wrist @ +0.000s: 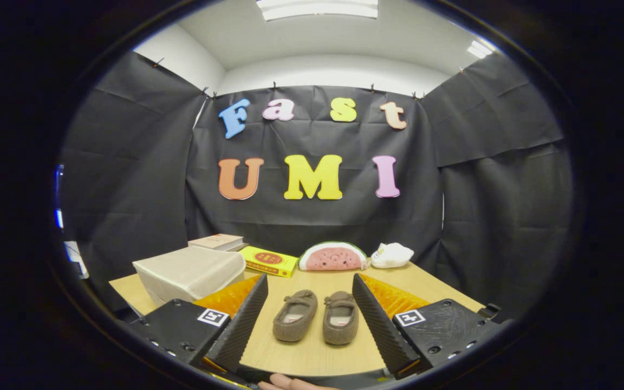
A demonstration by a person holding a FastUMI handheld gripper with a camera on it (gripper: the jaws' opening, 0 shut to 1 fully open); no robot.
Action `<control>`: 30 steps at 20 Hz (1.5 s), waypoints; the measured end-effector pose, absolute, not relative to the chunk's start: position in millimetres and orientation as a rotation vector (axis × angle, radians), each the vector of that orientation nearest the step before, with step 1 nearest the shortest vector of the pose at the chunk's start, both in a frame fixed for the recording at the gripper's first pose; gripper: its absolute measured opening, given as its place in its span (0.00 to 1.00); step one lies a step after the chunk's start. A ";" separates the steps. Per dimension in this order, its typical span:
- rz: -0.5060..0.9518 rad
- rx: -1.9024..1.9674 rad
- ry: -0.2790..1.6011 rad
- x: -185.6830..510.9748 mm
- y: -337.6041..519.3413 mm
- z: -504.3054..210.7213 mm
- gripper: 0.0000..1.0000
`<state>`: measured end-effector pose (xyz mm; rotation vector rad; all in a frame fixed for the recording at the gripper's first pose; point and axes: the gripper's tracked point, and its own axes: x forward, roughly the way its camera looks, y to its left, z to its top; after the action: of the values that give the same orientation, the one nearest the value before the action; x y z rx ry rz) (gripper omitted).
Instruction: Open the storage box then place both shoes into the box .Put the left shoe in first, then the right shoe, with the right side of both shoes facing outward in a uniform manner.
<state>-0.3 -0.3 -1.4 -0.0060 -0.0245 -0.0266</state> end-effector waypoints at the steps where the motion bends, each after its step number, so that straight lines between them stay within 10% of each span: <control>1: -0.027 -0.002 -0.024 0.1 -0.7 -2.4 0.95; 10: -0.055 -0.008 -0.012 23.5 -9.9 -14.0 0.95; 30: 0.505 0.393 0.385 202.1 150.1 -64.5 0.95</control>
<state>202.1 150.1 -64.5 0.3933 0.3852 0.5049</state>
